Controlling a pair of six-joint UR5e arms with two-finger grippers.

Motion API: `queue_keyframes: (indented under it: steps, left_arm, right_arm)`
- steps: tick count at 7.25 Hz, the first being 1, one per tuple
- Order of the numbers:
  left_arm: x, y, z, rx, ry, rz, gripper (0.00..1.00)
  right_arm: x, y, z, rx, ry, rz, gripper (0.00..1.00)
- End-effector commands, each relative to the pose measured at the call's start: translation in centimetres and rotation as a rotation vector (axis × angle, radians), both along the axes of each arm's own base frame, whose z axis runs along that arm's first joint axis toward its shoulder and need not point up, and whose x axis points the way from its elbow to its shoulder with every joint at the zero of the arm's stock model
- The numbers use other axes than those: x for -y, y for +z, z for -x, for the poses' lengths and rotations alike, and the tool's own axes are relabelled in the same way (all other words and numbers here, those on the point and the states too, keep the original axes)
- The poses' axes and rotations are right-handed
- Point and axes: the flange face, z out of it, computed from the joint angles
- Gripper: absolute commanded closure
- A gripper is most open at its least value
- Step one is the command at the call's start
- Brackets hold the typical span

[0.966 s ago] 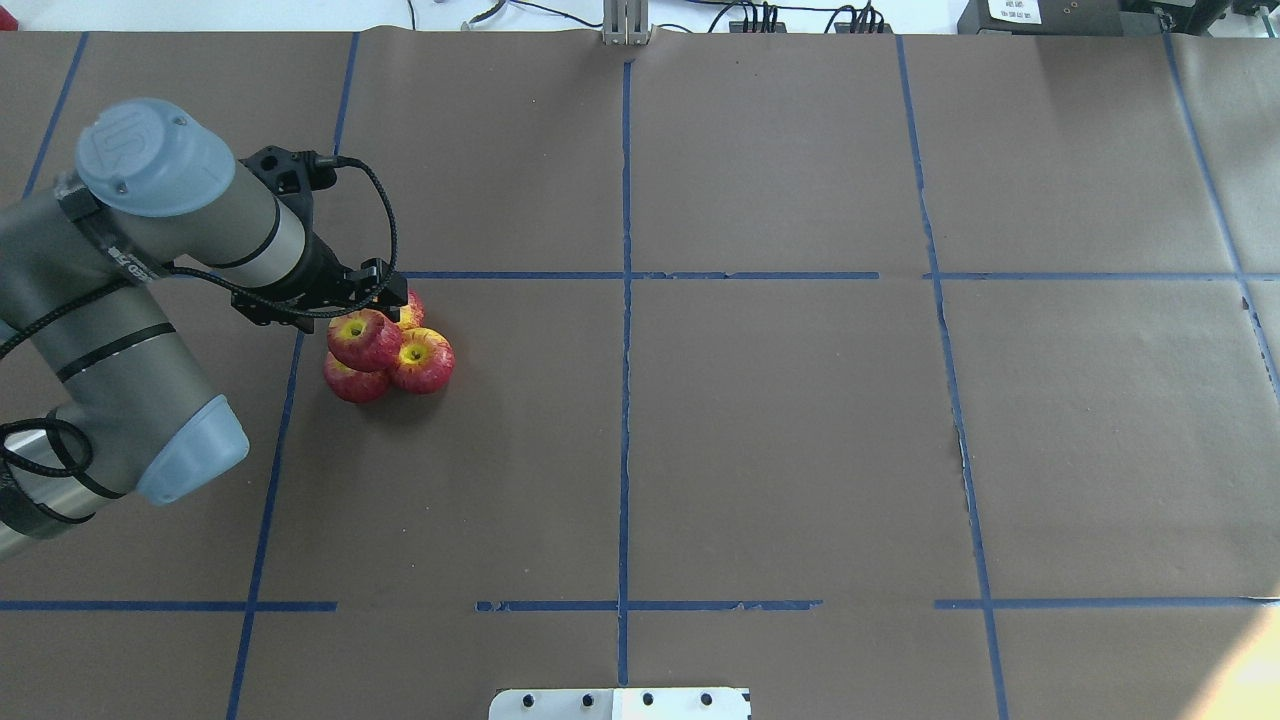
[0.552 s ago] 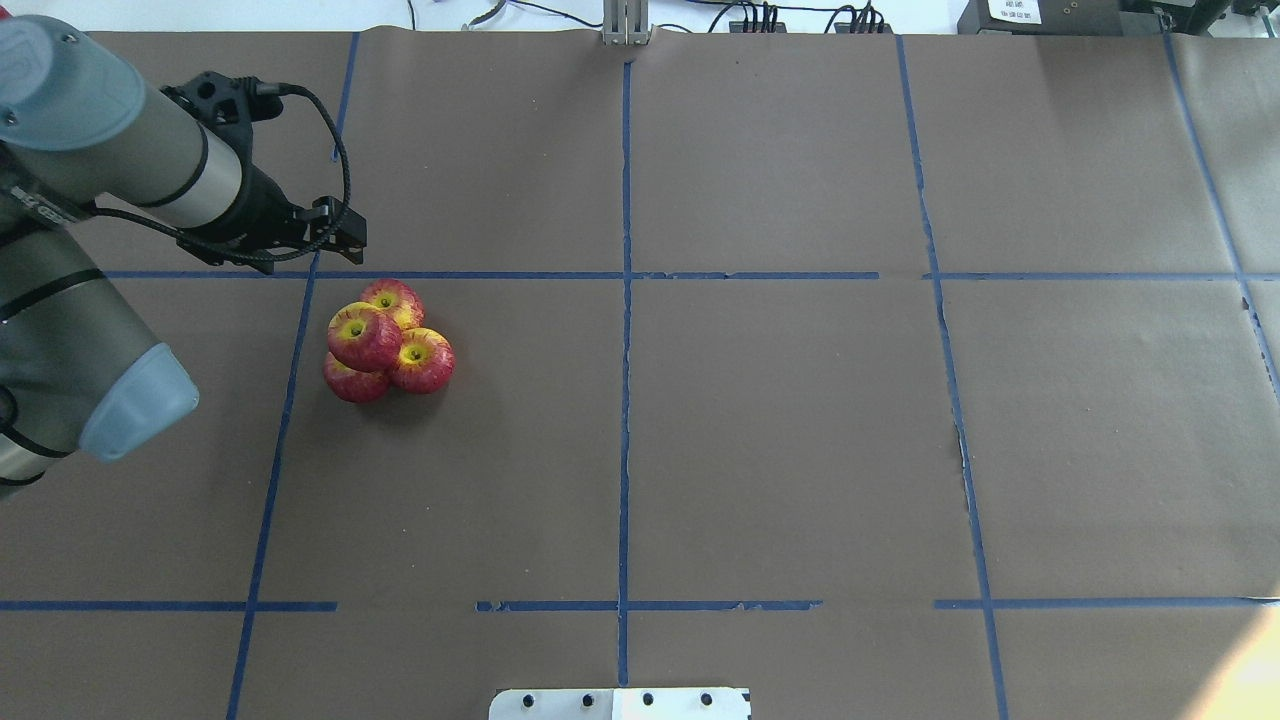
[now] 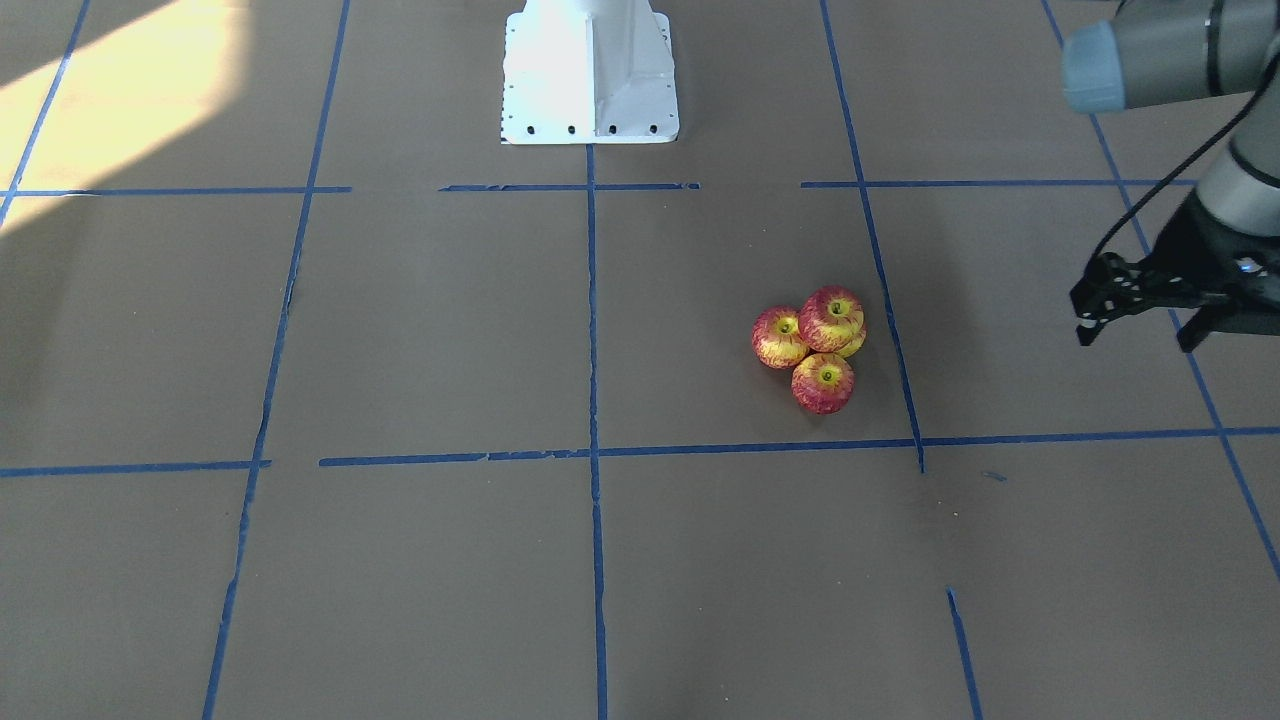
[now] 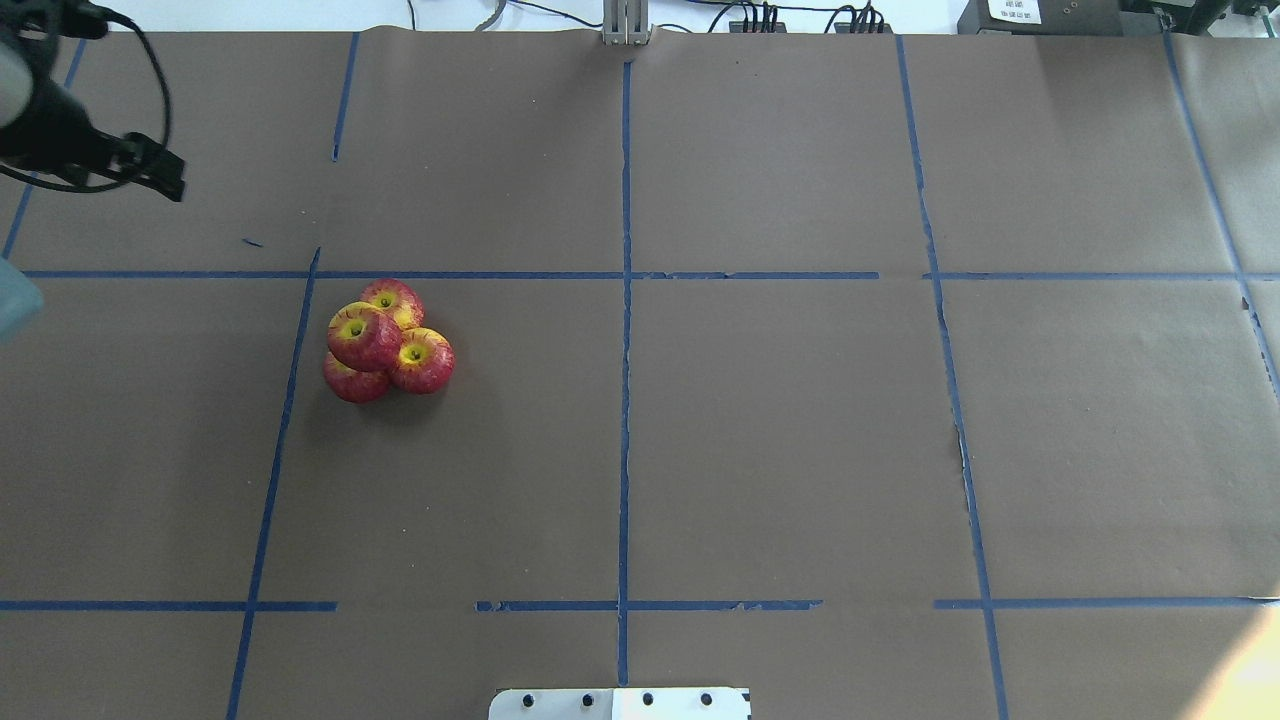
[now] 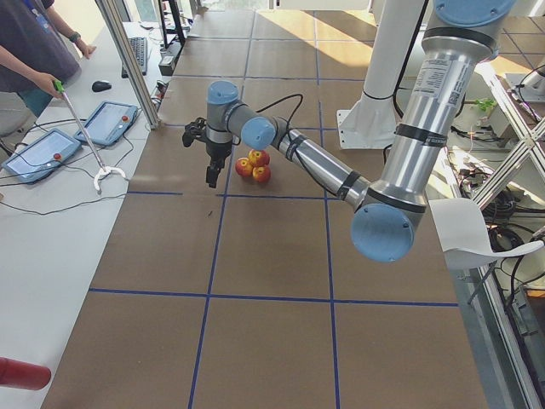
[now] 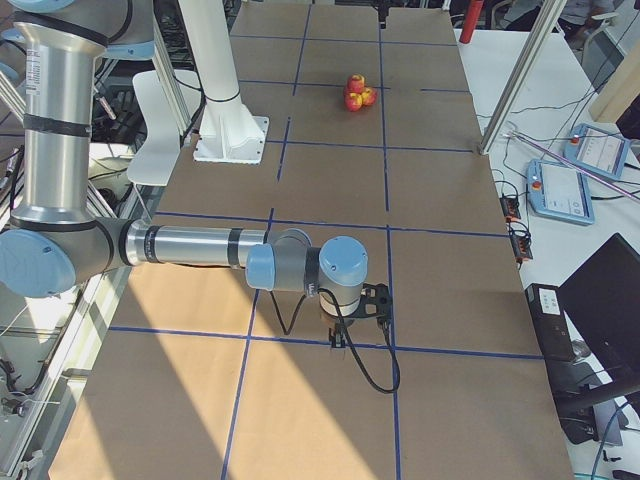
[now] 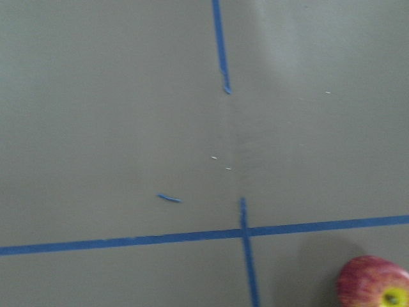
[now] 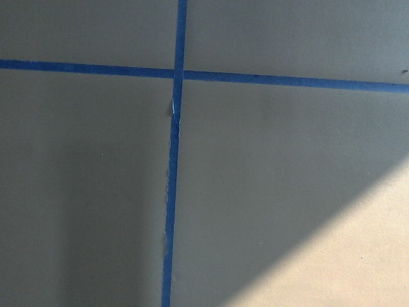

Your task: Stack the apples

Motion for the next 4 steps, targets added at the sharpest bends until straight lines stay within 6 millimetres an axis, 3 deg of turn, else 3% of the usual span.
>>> queue_keyframes:
  steps: [1, 2, 3, 4]
  left_arm:
    - [-4.9, 10.0, 12.3, -0.037, 0.006, 0.098, 0.00]
    - [-6.7, 14.6, 14.8, -0.037, -0.029, 0.170, 0.00]
    - [-7.7, 19.1, 15.9, -0.024, 0.020, 0.198, 0.00]
    - [-8.5, 21.3, 17.4, -0.019, 0.059, 0.187, 0.00]
  right_arm:
    - [0.0, 0.0, 0.0, 0.000, 0.001, 0.001, 0.00]
    - [0.0, 0.0, 0.0, 0.000, 0.000, 0.000, 0.00]
    - [0.0, 0.0, 0.0, 0.000, 0.000, 0.000, 0.00]
    - [0.0, 0.0, 0.0, 0.000, 0.000, 0.000, 0.00]
